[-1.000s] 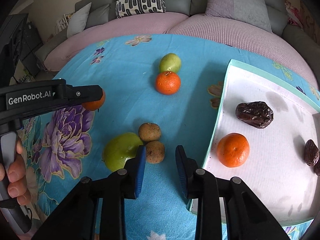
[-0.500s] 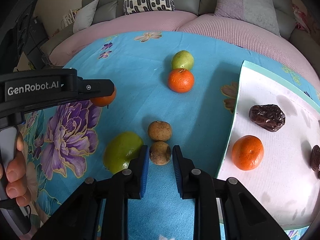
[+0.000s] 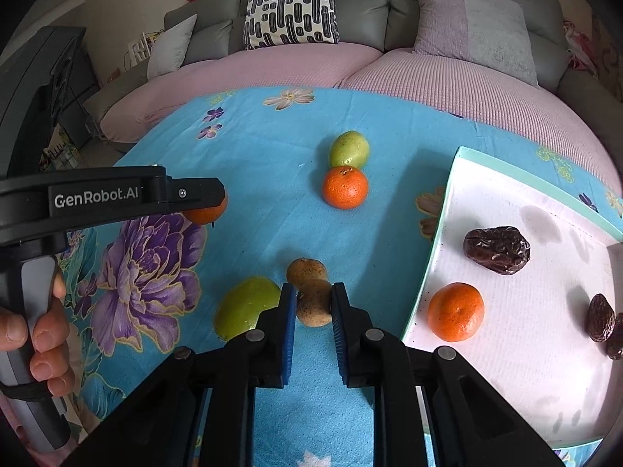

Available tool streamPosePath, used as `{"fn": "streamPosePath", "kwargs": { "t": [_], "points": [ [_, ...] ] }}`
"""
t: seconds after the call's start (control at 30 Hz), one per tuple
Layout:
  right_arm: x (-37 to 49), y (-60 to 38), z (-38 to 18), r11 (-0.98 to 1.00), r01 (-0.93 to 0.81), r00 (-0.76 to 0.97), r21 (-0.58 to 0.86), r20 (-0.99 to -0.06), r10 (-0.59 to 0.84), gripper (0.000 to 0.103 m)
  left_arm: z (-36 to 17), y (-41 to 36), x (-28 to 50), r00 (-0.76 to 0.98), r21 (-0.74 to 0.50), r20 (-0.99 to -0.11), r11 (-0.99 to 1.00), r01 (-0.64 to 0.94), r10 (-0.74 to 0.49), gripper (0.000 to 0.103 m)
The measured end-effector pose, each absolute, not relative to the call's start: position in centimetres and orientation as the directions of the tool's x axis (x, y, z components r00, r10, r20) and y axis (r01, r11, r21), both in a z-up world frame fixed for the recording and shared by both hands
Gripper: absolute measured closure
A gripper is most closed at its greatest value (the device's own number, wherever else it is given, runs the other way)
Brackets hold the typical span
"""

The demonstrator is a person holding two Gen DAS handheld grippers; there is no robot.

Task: Organize fruits
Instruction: 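Grasp a brown kiwi with the right tool while the left tool holds the mandarin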

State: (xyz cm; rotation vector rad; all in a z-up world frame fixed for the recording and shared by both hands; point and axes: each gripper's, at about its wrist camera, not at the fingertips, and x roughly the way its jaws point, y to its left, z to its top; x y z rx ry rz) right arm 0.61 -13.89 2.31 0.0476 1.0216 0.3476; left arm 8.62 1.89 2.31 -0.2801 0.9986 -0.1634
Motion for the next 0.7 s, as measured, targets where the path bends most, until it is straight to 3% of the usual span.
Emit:
{"fn": "streamPosePath", "kwargs": {
  "t": [0.43, 0.7],
  "points": [
    [0.2, -16.9, 4.4, 0.962, -0.184, 0.54, 0.203, -0.797, 0.272, 0.084, 3.8, 0.4, 8.1, 0.554, -0.298, -0.786, 0.953, 0.052, -0.276, 0.067],
    [-0.2, -22.1, 4.9, 0.98, -0.031, 0.581, 0.196, -0.794, 0.177, 0.084, 4.3, -2.5, 7.7, 0.543, -0.292, -0.778, 0.948, 0.131, -0.315, 0.067]
  ]
}}
